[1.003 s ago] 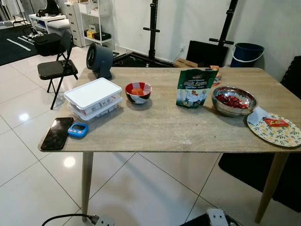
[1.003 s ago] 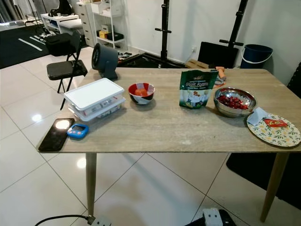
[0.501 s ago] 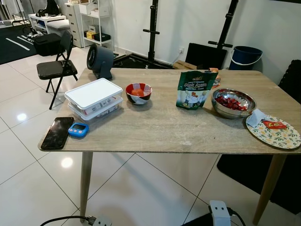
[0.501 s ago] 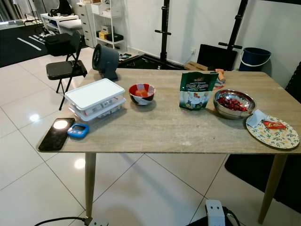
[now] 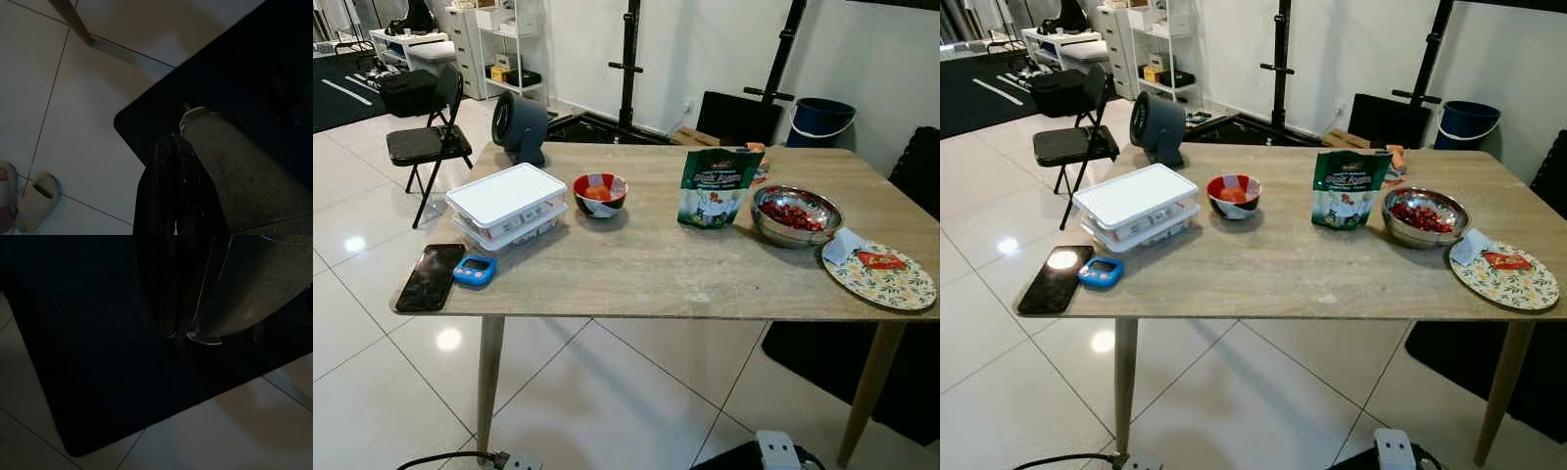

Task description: Restocking fridge

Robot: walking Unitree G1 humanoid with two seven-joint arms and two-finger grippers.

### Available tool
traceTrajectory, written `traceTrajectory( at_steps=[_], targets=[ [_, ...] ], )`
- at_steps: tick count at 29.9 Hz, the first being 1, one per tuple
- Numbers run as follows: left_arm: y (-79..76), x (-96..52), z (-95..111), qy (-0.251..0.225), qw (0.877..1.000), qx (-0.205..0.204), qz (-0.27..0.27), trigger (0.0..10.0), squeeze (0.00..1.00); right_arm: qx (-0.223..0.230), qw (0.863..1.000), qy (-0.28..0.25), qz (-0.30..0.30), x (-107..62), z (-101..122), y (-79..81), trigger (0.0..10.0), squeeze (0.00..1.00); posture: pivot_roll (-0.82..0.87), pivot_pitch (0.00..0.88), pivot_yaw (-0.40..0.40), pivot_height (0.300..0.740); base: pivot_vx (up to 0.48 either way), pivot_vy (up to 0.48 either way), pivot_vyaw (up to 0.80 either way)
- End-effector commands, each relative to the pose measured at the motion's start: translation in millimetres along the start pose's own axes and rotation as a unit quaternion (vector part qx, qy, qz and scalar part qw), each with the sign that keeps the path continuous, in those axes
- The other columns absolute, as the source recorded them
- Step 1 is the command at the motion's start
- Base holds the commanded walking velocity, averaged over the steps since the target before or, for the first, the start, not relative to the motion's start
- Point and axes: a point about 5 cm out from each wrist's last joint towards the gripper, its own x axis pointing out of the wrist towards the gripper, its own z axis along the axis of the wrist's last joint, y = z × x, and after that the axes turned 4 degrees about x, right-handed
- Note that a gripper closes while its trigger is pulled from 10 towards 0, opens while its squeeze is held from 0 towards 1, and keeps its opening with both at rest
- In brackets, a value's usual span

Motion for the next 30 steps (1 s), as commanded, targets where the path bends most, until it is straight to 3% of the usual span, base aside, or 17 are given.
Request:
traceTrajectory(
  at_steps=[1,3,11,24,30],
  targets=[
    [0.9,-2.6,-15,0.028,1.0,-0.008,0.002,10.0,0.0,0.005,1.0,0.006,-0.011,-1.9,-3,-7.0,10.0,0.0,-0.04,0.0,-0.052,0.74,0.0,0.0,0.0],
    [-4.7,-2.7,-18,0.029,0.999,-0.01,-0.005,10.0,0.0,0.007,1.0,0.006,-0.024,-4.5,-4,-17.1,10.0,0.0,-0.04,0.0,-0.049,0.74,0.0,0.0,0.0],
    [-8.0,-3.2,-21,0.035,0.999,-0.008,-0.006,10.0,0.0,0.014,0.999,0.011,-0.038,-6.4,-7,-23.2,10.0,0.0,-0.02,0.0,-0.059,0.74,0.0,0.0,0.0],
    [-1.4,-0.8,-8,0.02,1.0,-0.021,0.007,10.0,0.0,0.024,0.999,-0.004,-0.046,-7.6,5,-32.1,10.0,0.0,0.01,0.0,-0.077,0.74,0.0,0.0,0.0],
    [-2.9,-3.4,-21,0.037,0.999,-0.019,0.006,10.0,0.0,0.023,0.998,0.009,-0.055,-12.4,-3,-43.4,10.0,0.0,0.01,0.0,-0.072,0.74,0.0,0.0,0.0]
  ],
)
